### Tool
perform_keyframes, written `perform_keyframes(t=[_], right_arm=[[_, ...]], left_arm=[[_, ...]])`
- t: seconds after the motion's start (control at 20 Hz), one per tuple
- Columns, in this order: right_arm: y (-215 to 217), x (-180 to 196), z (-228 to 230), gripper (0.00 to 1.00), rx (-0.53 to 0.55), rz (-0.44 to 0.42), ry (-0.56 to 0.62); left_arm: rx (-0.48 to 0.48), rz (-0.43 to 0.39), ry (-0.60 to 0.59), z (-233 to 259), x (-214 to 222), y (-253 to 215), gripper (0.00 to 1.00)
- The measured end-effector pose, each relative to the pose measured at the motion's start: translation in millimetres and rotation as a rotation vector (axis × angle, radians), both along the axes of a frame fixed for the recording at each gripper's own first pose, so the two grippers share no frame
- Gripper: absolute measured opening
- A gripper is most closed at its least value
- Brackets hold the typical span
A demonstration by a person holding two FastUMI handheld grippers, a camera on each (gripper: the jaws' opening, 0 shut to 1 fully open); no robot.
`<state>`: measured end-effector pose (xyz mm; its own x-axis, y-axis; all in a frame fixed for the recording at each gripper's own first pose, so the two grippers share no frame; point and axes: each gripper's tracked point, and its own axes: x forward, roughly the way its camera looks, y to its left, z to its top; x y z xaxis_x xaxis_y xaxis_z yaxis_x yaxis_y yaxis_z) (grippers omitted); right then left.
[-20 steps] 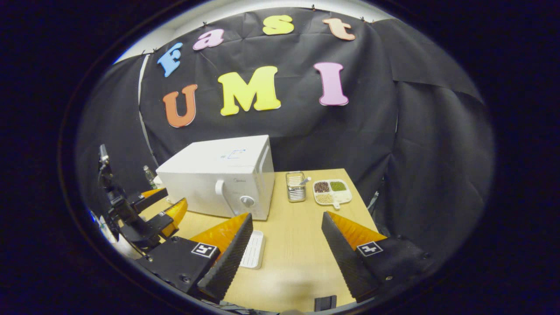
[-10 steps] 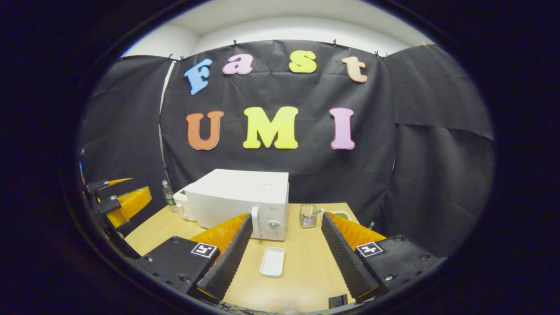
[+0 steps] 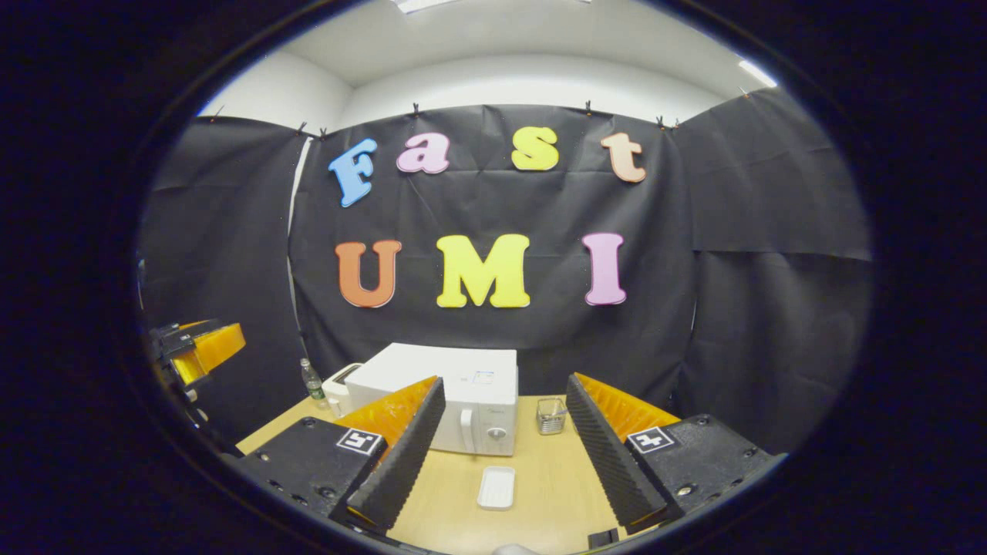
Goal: Open the microwave oven with the left hand, put the food in, and close the microwave oven.
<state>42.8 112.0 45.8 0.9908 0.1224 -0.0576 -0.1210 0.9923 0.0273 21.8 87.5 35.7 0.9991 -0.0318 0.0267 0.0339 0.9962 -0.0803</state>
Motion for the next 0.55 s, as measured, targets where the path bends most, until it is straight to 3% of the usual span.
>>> perform_keyframes(t=[0.1, 0.15, 0.2, 0.3, 0.35, 0.4, 0.45, 0.5, 0.55], right_arm=[[-6.3, -2.1, 3.7, 0.91, -0.01, -0.023, 0.003], [-7.0, -3.6, 5.1, 1.0, -0.013, -0.027, 0.003], [-7.3, -5.3, 7.9, 0.91, -0.016, -0.031, -0.002], [-10.6, -9.5, 11.5, 0.91, -0.014, -0.036, -0.01], [-11.4, -10.3, 13.0, 1.0, -0.011, -0.035, -0.013], [-12.0, -11.1, 13.8, 0.9, -0.005, -0.035, -0.012], [-13.0, -11.9, 15.9, 1.0, -0.001, -0.034, -0.014], [-13.8, -12.8, 17.5, 1.0, 0.003, -0.036, -0.013], [-14.6, -13.4, 18.3, 0.9, 0.011, -0.035, -0.011]], left_arm=[[0.002, -0.018, 0.002, 2.5, 0.9, -5.1, 0.92], [0.004, -0.025, 0.001, 4.5, 1.9, -7.0, 0.92], [0.004, -0.032, 0.003, 4.7, 2.2, -9.3, 0.92], [0.004, -0.036, 0.004, 6.2, 2.6, -9.6, 0.92], [0.003, -0.033, 0.003, 8.8, 1.3, -9.1, 0.92], [0.001, -0.031, 0.003, 9.5, 2.3, -9.3, 0.92], [-0.001, -0.033, 0.003, 10.0, 2.7, -10.5, 0.92], [0.0, -0.036, 0.0, 12.8, 2.0, -11.3, 0.92], [0.007, -0.035, -0.002, 14.5, 1.6, -11.3, 0.92]])
